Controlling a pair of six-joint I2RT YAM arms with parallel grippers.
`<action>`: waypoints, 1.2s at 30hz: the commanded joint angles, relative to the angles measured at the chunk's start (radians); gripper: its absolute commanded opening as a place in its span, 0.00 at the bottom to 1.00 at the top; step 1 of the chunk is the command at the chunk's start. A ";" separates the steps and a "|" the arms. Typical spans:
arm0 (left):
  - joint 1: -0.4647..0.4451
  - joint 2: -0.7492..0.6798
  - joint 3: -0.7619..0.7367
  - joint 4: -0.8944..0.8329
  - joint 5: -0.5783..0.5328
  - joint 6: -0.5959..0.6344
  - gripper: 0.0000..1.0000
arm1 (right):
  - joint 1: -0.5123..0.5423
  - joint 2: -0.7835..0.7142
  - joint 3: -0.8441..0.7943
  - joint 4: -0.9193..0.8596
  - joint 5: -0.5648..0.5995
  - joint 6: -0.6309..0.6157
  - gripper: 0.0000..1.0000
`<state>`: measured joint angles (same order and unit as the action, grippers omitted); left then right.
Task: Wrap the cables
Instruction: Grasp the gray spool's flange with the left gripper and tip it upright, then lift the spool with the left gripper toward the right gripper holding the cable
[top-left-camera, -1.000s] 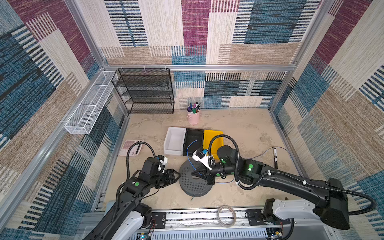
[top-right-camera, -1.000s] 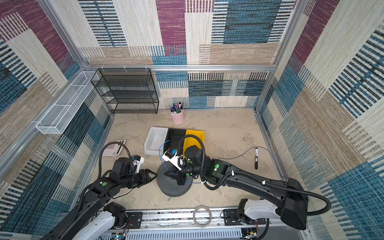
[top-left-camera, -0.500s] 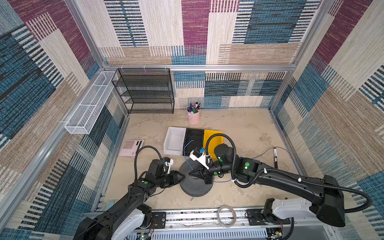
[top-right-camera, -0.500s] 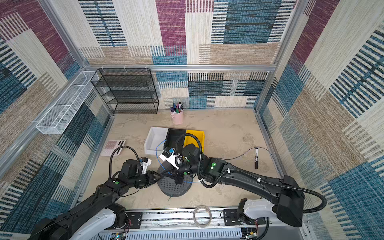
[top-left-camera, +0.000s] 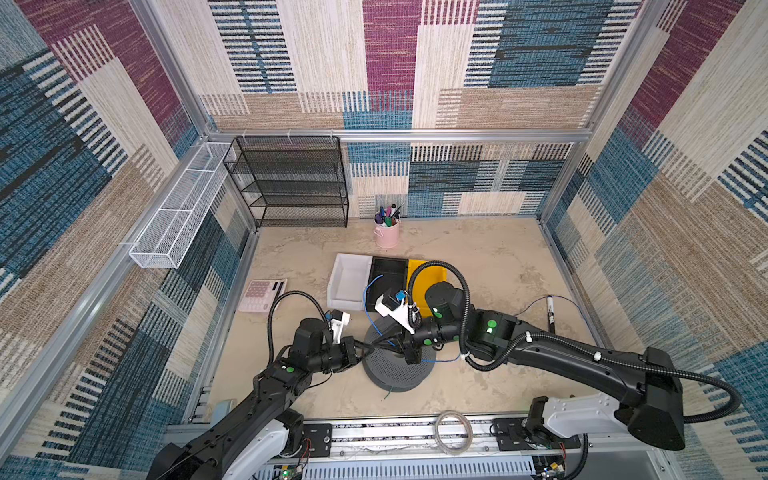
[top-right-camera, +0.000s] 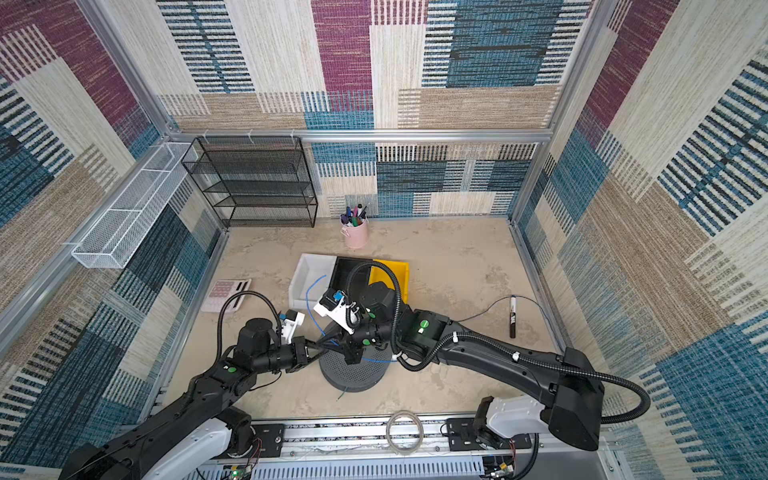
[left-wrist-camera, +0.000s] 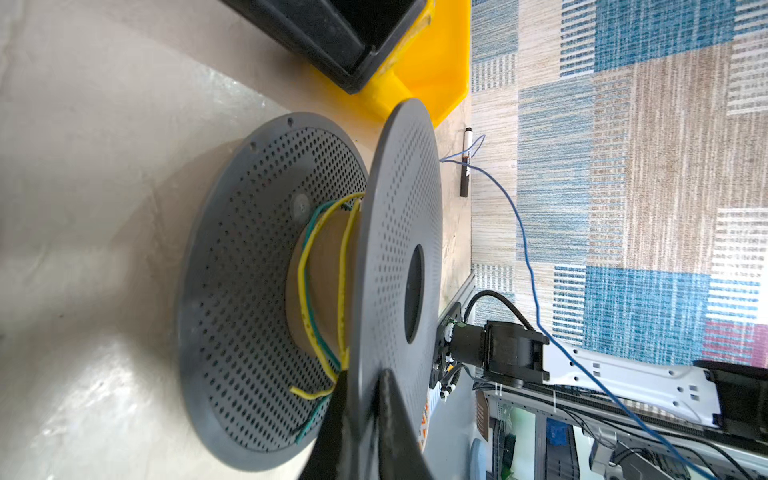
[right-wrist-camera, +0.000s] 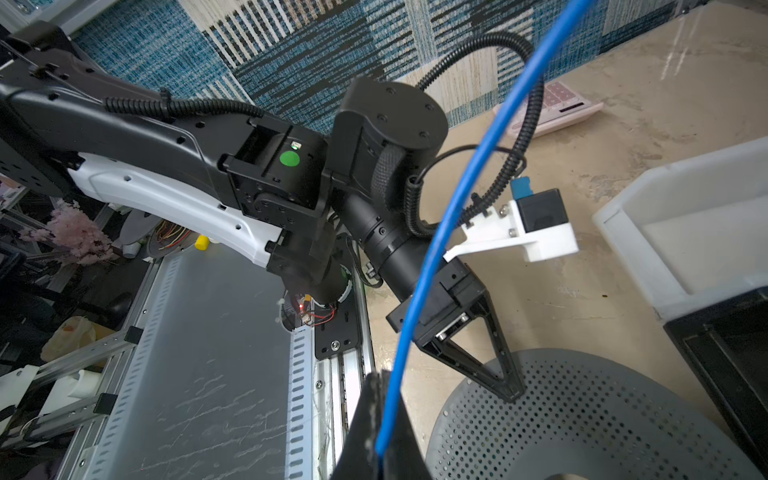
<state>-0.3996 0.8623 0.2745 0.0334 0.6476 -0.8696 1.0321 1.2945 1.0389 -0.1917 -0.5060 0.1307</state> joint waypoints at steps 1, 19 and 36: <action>0.001 -0.023 0.048 -0.145 -0.146 0.040 0.00 | 0.000 -0.017 0.013 0.016 -0.019 0.026 0.00; -0.170 0.255 0.780 -0.856 -0.589 0.217 0.00 | -0.049 -0.178 -0.168 0.018 0.090 0.044 0.00; -0.575 0.585 1.088 -0.840 -0.788 0.095 0.00 | -0.172 -0.324 -0.179 -0.157 0.156 0.015 0.00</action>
<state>-0.9546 1.4200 1.3277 -0.8192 -0.0715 -0.7254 0.8631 0.9874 0.8574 -0.3180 -0.3630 0.1551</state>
